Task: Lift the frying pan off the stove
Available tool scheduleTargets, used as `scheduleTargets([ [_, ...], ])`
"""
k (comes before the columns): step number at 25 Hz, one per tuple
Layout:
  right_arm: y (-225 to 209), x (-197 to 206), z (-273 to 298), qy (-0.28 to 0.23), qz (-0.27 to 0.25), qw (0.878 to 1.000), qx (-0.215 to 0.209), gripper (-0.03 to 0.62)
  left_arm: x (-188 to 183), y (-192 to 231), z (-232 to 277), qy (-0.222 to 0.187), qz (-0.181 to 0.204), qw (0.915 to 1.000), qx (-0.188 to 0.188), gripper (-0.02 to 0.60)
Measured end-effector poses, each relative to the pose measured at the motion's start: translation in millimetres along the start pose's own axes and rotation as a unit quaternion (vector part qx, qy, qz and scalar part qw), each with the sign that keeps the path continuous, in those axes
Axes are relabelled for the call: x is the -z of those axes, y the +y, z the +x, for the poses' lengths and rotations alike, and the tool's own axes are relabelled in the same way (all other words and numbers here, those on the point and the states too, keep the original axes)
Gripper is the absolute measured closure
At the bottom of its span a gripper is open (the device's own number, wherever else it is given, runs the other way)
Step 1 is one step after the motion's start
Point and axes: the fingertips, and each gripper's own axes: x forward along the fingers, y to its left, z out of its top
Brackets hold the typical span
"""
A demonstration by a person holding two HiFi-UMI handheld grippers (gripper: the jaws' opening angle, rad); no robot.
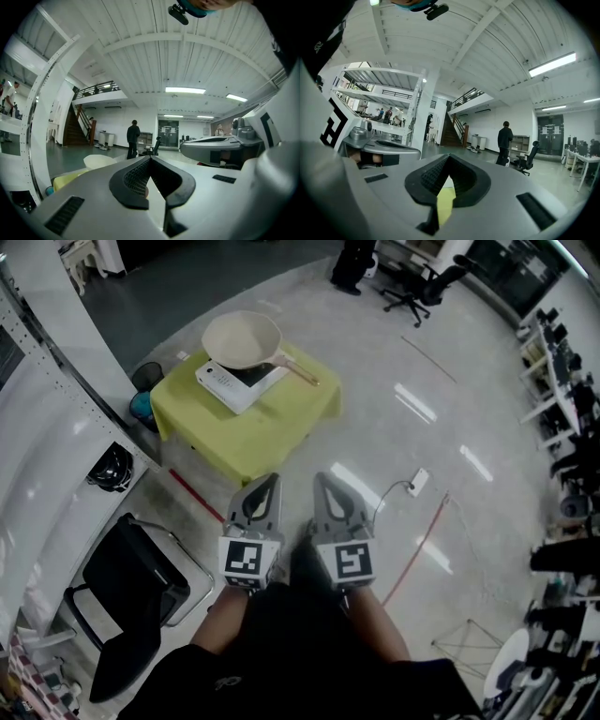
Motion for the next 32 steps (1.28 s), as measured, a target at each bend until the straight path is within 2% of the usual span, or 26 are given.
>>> scheduleTargets([
  [6, -35, 4, 29, -0.007, -0.005, 1.000, -0.003, 0.580, 5, 5, 43, 0.003, -0.004, 1.0000, 0.001, 0.538],
  [11, -80, 15, 62, 0.003, 0.002, 1.000, -0.005, 0.580, 9, 8, 95, 0.009, -0.011, 0.9999, -0.003, 0.538],
  [17, -142, 31, 104, 0.015, 0.016, 1.000, -0.016, 0.580, 21, 6, 173, 0.046, -0.027, 0.9985, -0.010, 0.538],
  [24, -214, 59, 145, 0.035, 0.042, 0.998, -0.030, 0.580, 28, -6, 258, 0.080, -0.020, 0.9966, -0.010, 0.538],
  [28, -240, 80, 161, 0.061, 0.057, 0.994, -0.066, 0.580, 46, -13, 293, 0.099, -0.021, 0.9948, -0.012, 0.538],
  [32, -260, 97, 173, 0.090, 0.029, 0.990, -0.102, 0.580, 55, -20, 324, 0.114, -0.042, 0.9924, -0.015, 0.538],
])
